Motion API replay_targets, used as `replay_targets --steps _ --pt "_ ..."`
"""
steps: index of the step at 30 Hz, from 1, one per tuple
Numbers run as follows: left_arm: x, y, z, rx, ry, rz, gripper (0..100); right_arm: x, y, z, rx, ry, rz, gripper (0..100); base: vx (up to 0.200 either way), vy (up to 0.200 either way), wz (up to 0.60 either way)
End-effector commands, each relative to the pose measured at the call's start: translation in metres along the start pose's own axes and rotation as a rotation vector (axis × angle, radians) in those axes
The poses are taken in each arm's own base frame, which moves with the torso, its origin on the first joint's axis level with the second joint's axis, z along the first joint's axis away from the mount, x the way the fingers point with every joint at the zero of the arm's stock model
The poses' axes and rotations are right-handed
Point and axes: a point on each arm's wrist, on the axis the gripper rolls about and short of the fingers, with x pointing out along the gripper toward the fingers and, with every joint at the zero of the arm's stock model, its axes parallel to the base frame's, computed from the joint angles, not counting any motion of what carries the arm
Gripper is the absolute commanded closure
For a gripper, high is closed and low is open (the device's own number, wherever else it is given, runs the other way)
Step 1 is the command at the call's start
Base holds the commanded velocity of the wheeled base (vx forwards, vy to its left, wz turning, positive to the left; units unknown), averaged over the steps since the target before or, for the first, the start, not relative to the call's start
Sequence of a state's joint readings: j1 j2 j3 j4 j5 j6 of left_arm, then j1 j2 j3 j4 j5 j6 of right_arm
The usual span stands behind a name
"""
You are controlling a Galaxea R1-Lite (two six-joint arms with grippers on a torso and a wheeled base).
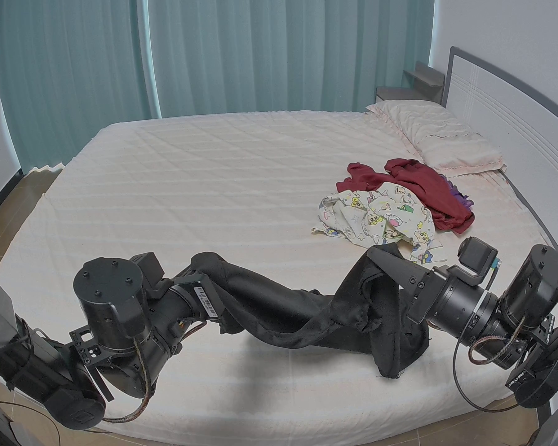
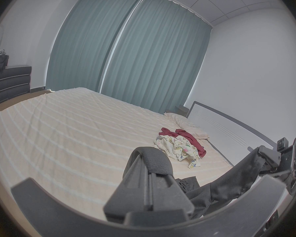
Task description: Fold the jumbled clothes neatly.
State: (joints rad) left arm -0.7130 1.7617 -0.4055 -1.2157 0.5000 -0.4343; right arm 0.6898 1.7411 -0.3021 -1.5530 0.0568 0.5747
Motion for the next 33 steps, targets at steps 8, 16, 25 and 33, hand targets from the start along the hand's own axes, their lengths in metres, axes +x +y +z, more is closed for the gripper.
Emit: replay_targets --steps 8,16,25,33 --pt "-0.003 0.002 0.0 0.001 0.006 -0.002 100 -0.004 0.002 0.003 -0.002 -0.021 0.0 100 0.0 0.2 0.0" --pt "-0.007 0.006 -0.003 0.012 0.012 0.022 100 -0.013 0.002 0.006 -0.001 -0.026 -0.01 100 0.0 0.05 0.0" --pt "-0.016 0.018 -0.017 -0.036 0.042 0.057 100 -0.021 -0.006 0.007 0.006 -0.025 -0.051 100 -0.133 0.0 0.0" --pt "-0.025 0.018 -0.017 -0.035 0.043 0.043 100 -0.048 0.001 0.012 0.012 -0.032 -0.033 100 -0.2 0.0 0.0"
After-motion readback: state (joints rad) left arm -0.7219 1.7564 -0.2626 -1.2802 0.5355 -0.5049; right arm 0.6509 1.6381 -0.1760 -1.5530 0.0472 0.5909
